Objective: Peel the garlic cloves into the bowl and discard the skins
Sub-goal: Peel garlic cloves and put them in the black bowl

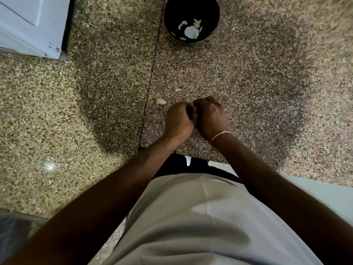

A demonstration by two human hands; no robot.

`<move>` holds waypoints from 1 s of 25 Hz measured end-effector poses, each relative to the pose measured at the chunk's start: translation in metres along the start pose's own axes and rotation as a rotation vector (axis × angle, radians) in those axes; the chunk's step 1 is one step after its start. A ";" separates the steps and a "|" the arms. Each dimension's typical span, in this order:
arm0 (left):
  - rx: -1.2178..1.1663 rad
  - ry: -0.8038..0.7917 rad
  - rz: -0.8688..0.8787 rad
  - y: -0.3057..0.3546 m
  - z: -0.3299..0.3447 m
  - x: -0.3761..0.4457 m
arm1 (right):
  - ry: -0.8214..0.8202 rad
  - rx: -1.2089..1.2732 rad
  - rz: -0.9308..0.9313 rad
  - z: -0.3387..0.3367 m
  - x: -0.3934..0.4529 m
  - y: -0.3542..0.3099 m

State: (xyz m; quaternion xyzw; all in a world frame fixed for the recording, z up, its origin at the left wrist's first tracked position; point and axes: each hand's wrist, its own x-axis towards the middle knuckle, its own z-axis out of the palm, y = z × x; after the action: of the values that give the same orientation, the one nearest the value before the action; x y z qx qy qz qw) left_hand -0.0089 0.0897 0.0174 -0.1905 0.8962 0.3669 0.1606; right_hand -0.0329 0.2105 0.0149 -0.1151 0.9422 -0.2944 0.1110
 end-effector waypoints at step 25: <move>-0.111 0.245 -0.066 -0.010 0.018 -0.023 | -0.179 -0.171 -0.302 -0.013 0.003 0.024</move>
State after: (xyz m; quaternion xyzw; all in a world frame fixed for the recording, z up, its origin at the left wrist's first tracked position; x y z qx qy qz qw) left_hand 0.0179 0.1014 0.0091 -0.2718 0.8807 0.3845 0.0512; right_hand -0.0434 0.2360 0.0113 -0.2900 0.9222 -0.2152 0.1387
